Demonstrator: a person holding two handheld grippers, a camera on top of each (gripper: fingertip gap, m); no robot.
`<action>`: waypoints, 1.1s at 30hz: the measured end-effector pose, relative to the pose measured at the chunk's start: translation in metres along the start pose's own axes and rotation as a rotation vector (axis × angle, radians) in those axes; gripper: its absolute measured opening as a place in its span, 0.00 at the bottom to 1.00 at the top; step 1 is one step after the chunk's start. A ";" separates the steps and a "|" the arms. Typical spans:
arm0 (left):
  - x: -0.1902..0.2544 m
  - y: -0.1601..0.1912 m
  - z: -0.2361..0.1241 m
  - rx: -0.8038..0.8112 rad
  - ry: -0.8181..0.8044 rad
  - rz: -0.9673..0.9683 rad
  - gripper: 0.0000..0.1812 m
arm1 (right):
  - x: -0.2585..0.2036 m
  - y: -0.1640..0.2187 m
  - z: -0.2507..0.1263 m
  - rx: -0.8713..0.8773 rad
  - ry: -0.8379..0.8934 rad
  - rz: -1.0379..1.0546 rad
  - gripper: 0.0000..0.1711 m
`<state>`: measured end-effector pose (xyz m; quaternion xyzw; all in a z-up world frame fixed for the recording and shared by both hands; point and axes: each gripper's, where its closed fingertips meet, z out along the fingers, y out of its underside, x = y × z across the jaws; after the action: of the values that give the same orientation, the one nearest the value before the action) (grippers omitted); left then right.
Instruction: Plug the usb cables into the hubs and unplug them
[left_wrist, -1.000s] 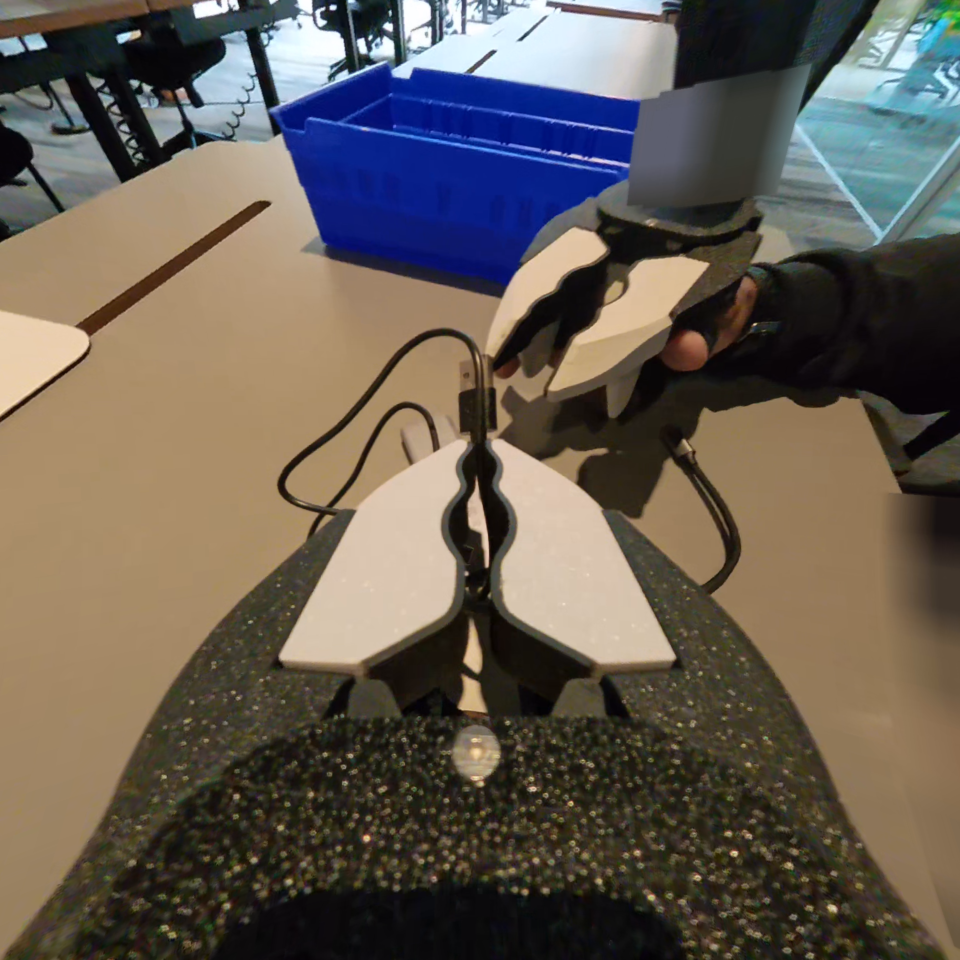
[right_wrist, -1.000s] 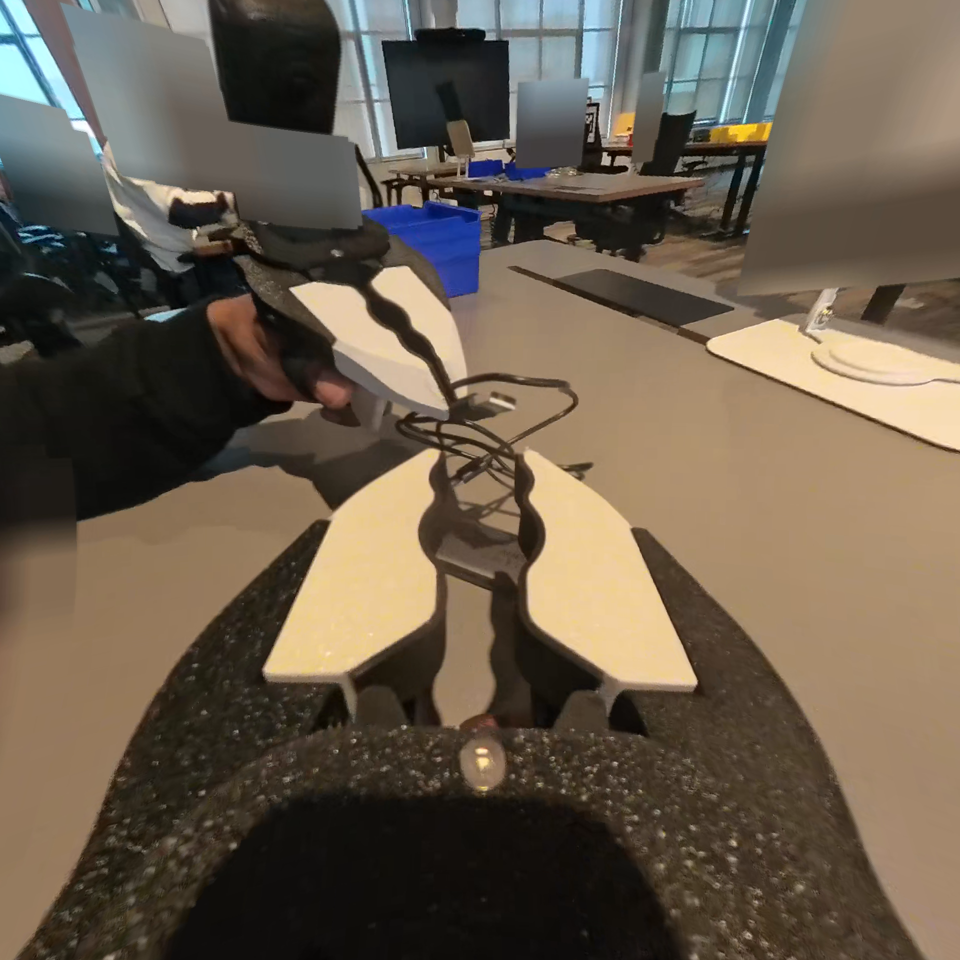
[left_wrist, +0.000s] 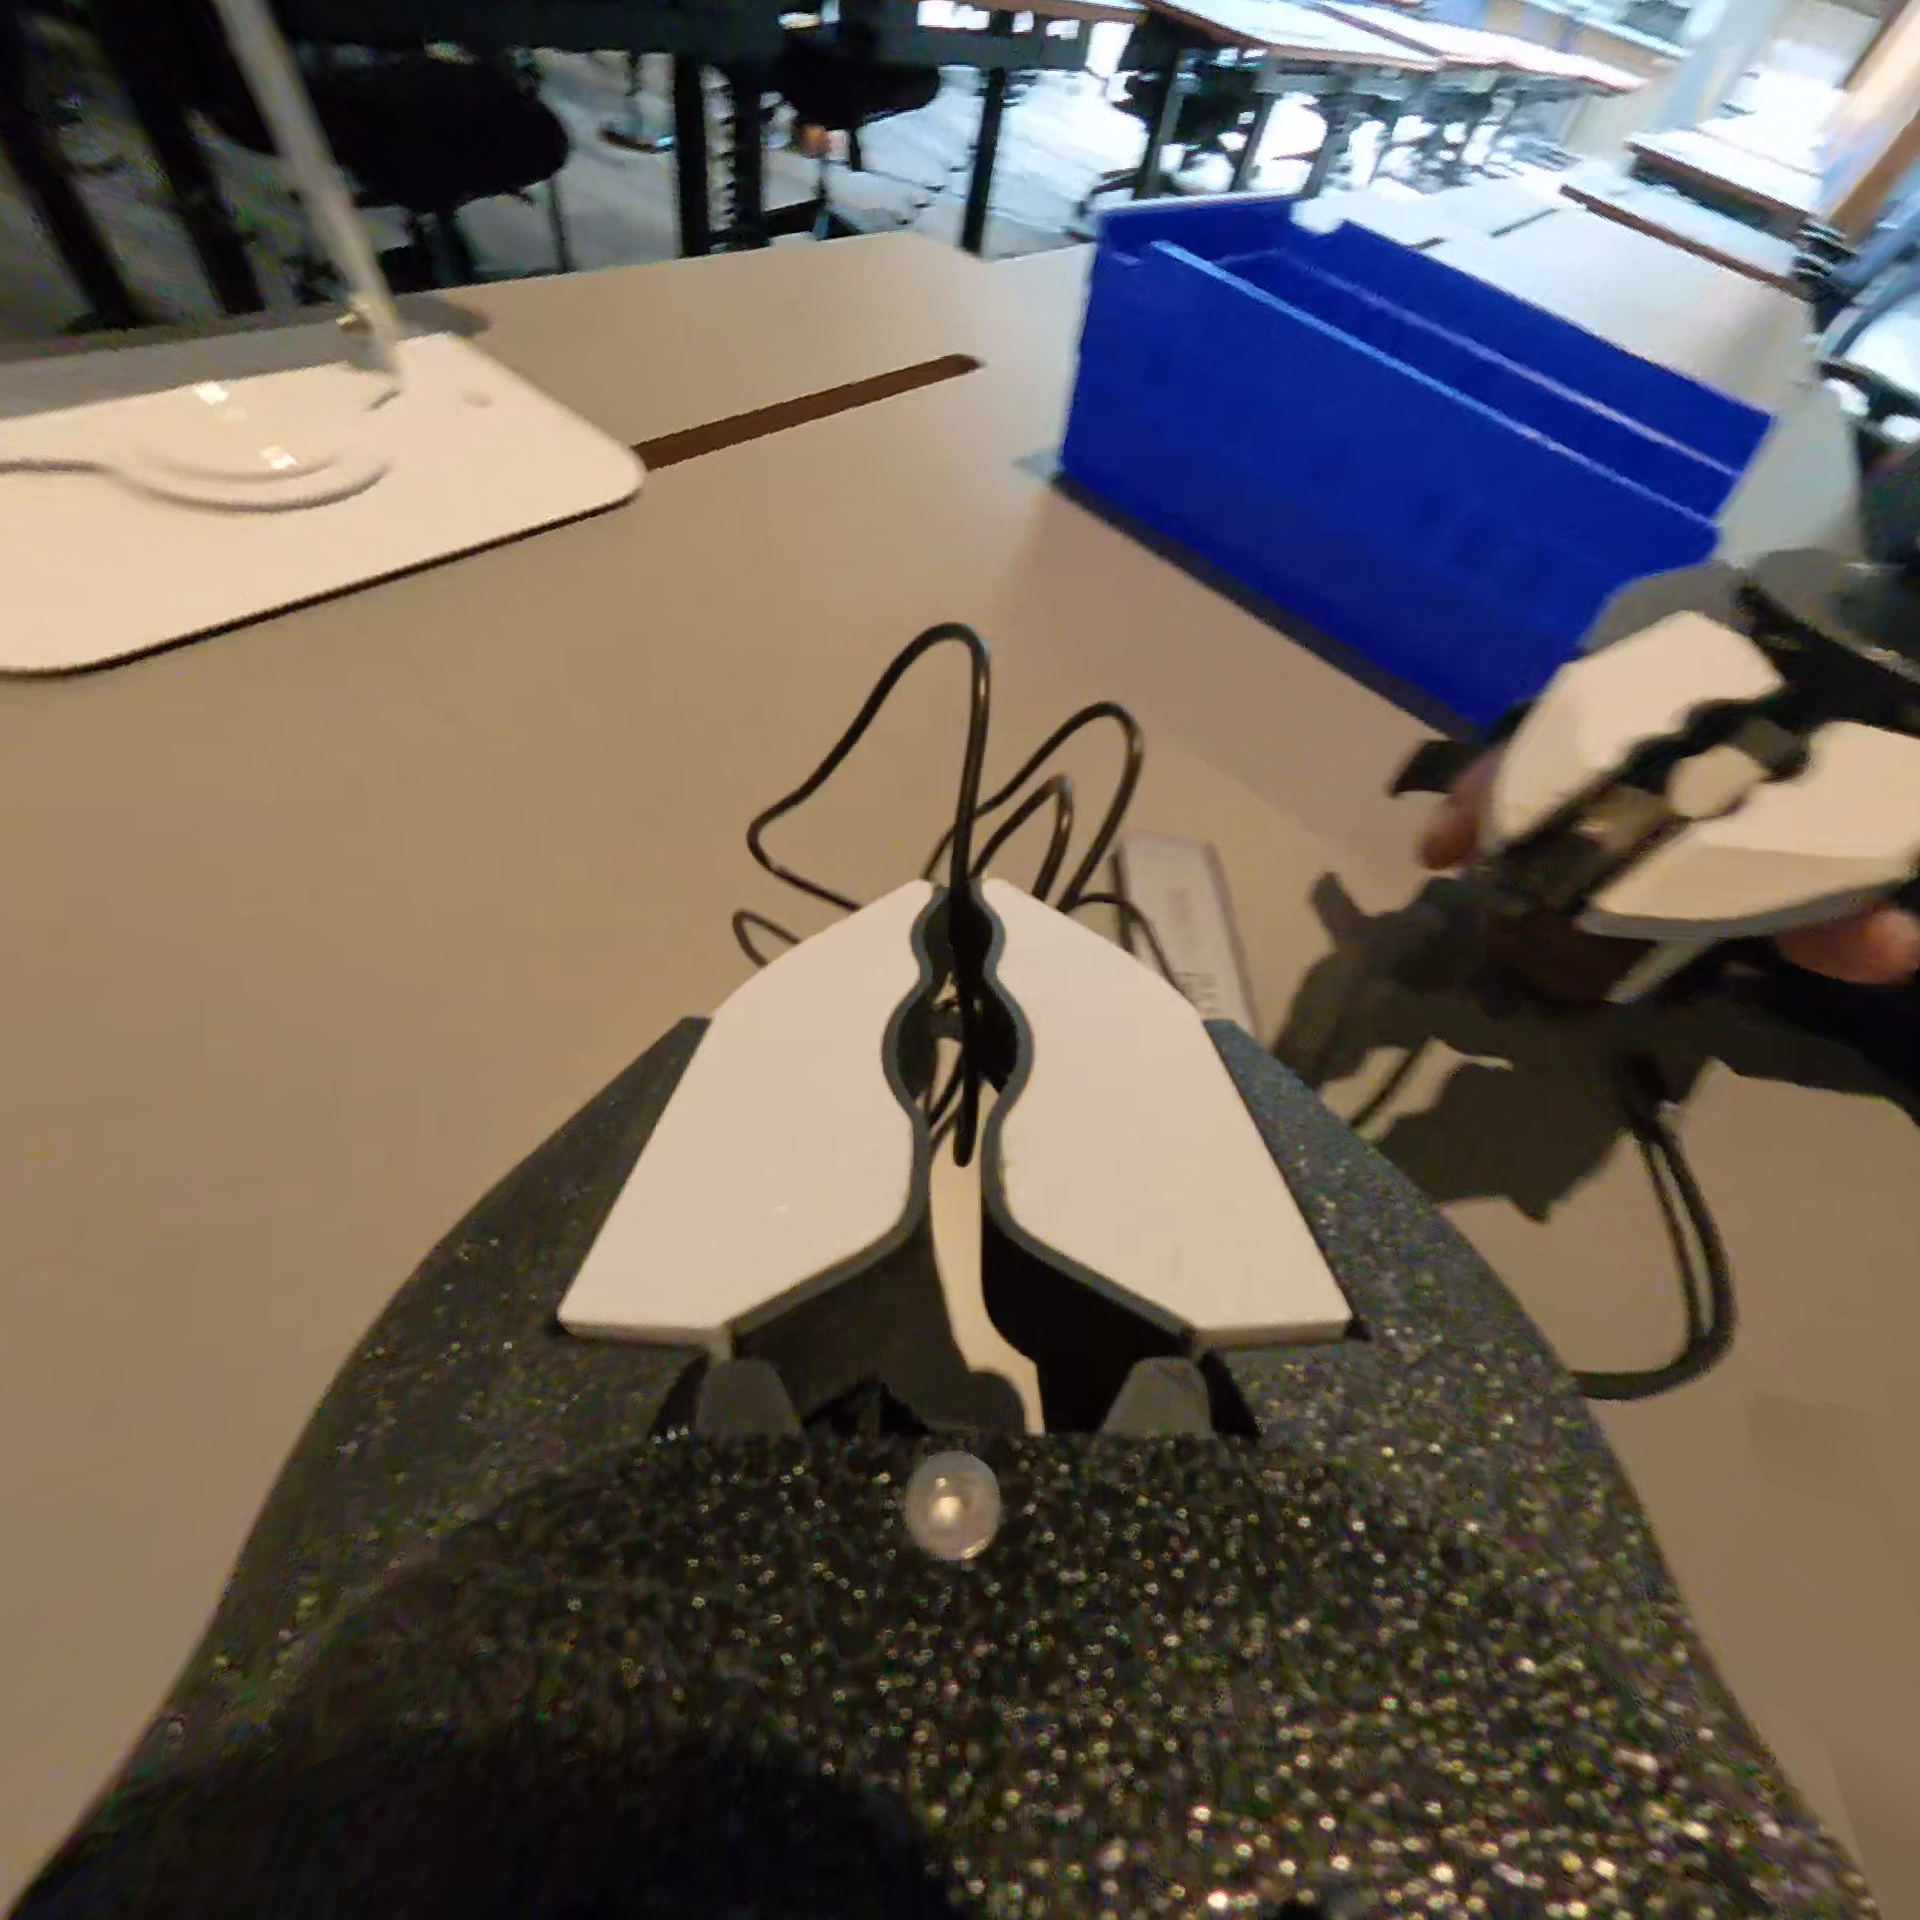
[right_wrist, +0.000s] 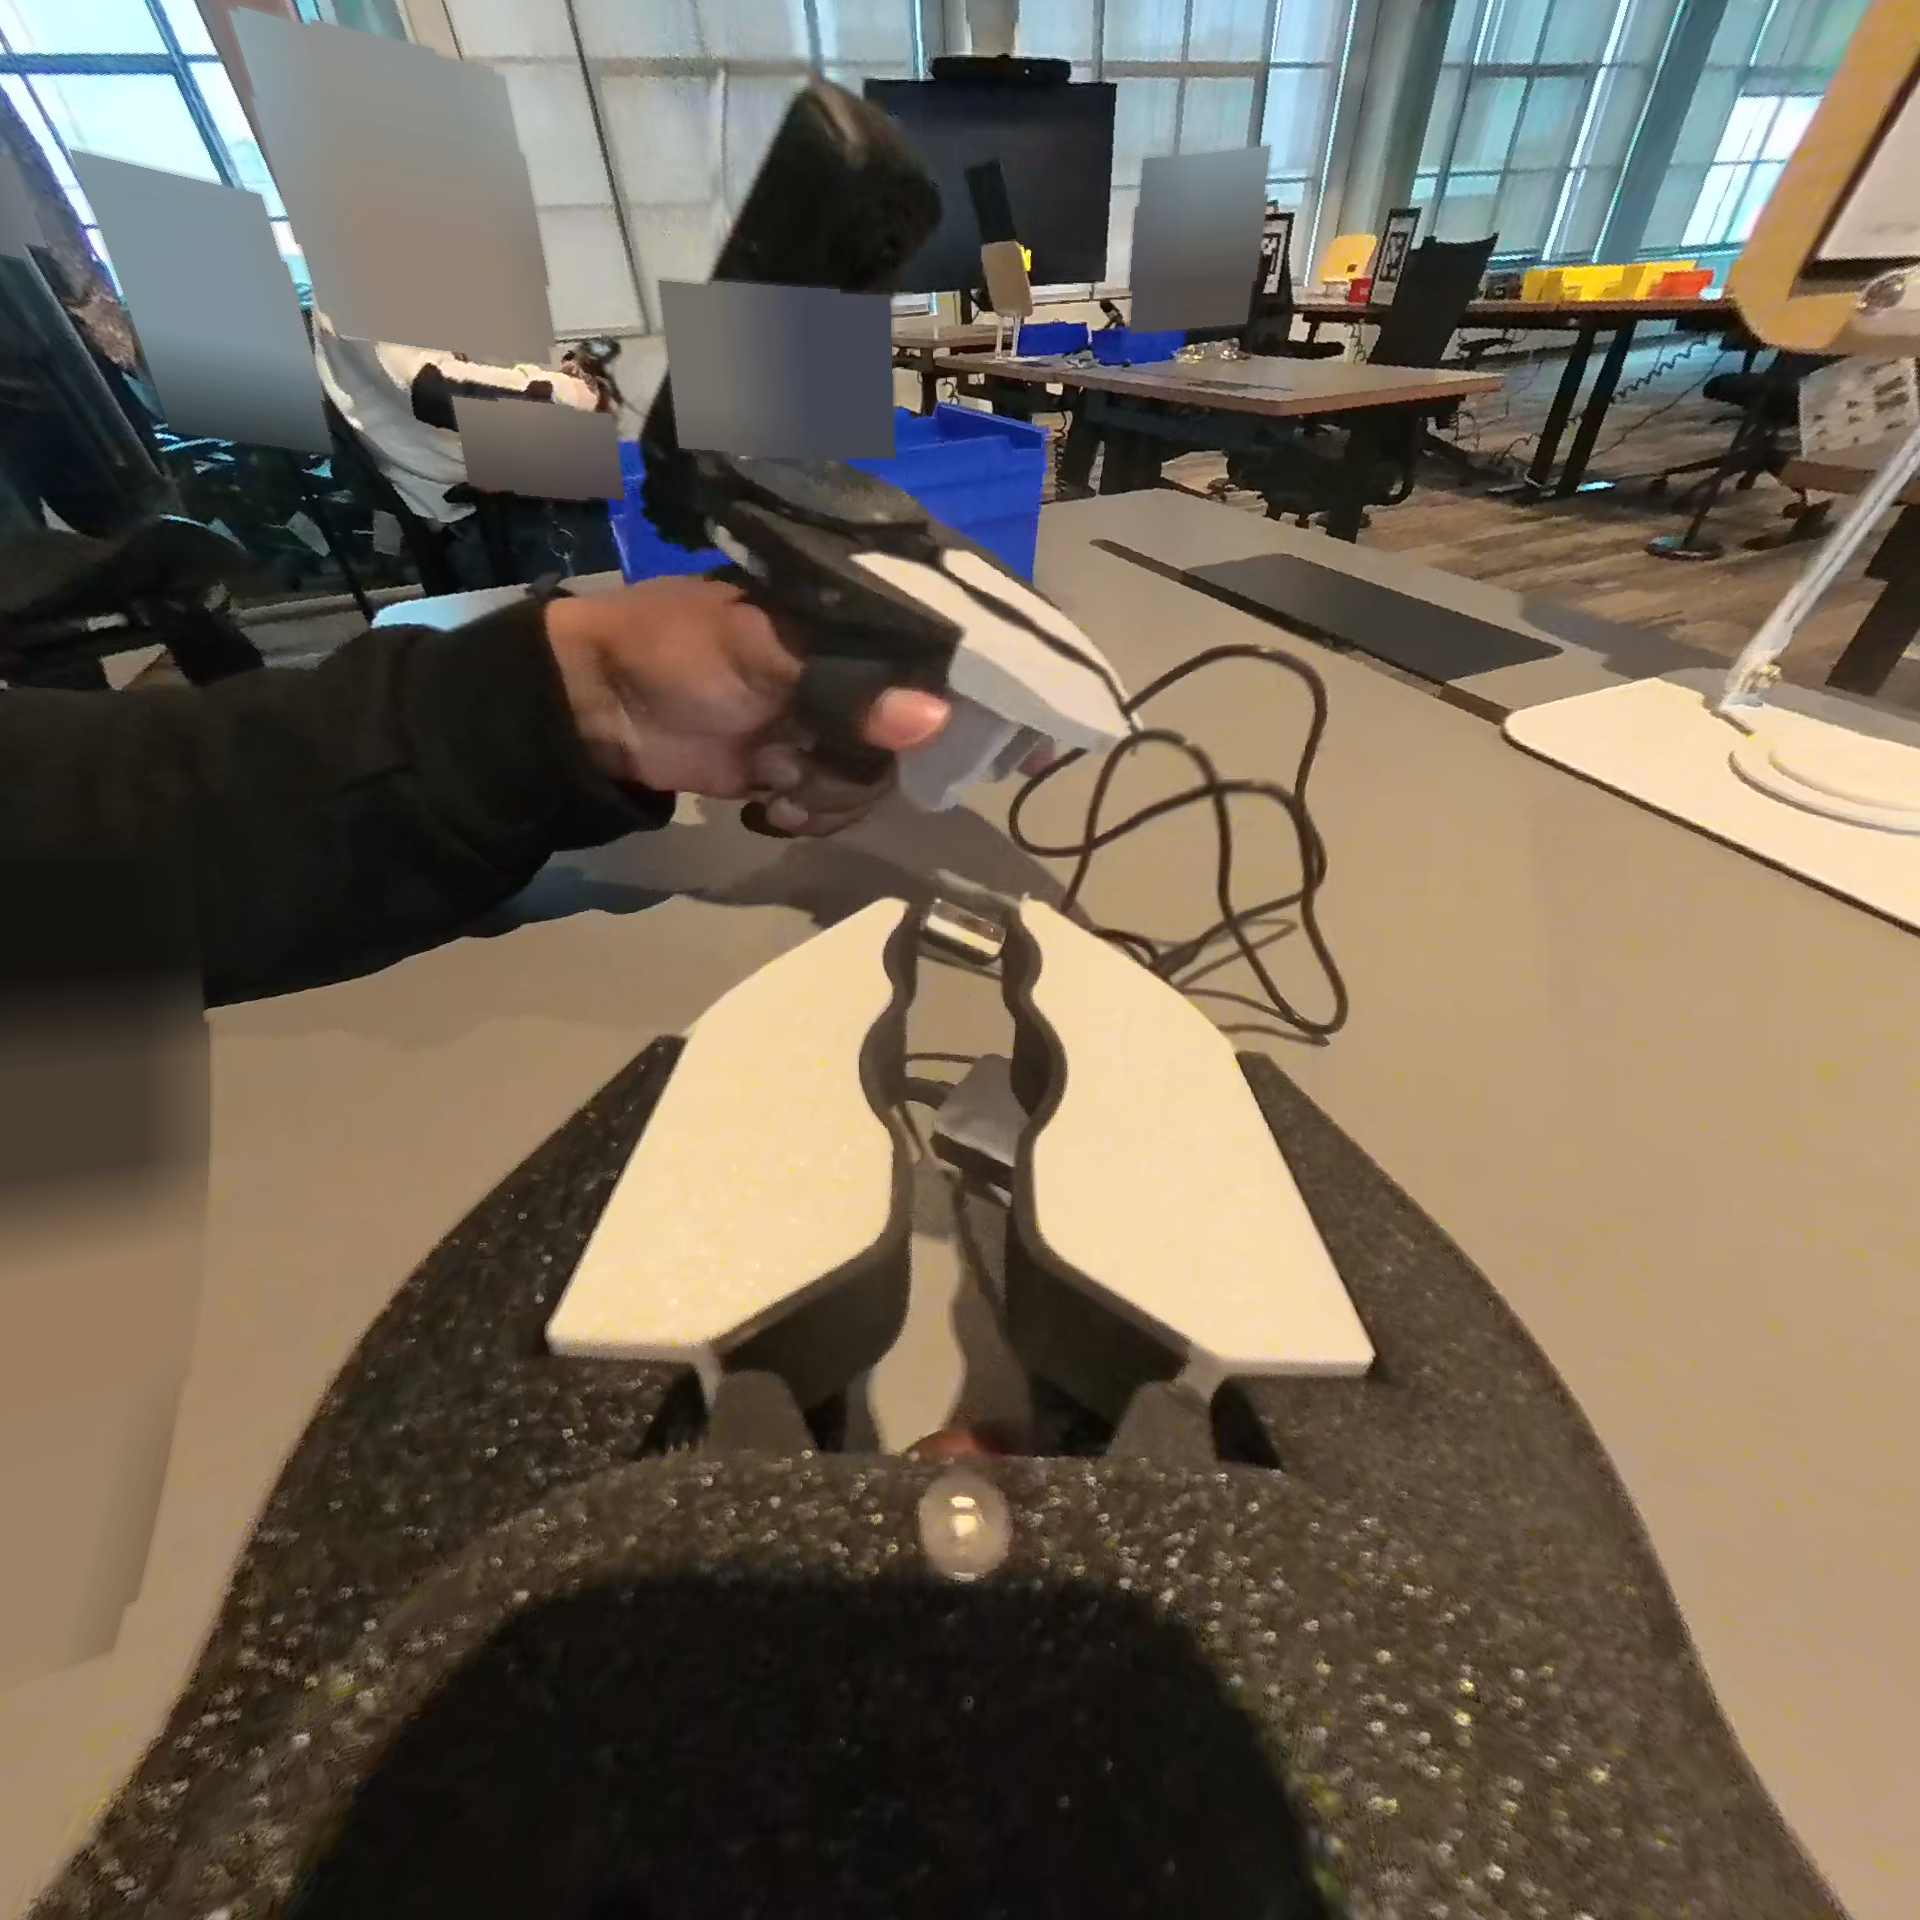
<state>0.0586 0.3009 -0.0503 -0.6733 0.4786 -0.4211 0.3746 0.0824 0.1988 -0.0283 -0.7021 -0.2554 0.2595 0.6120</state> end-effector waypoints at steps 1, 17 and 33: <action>-0.009 0.003 -0.002 -0.011 -0.032 -0.009 0.01 | -0.001 0.000 0.000 -0.003 -0.001 -0.010 0.09; -0.006 -0.009 -0.020 0.028 0.018 0.162 0.15 | 0.001 0.005 0.002 -0.043 0.040 -0.093 0.09; 0.107 0.017 0.001 -0.022 0.409 0.456 0.16 | 0.000 0.003 0.002 -0.024 0.036 -0.106 0.09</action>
<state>0.0736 0.1940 -0.0432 -0.4538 0.6872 -0.4480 0.3481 0.0812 0.1996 -0.0317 -0.6993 -0.2846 0.2110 0.6209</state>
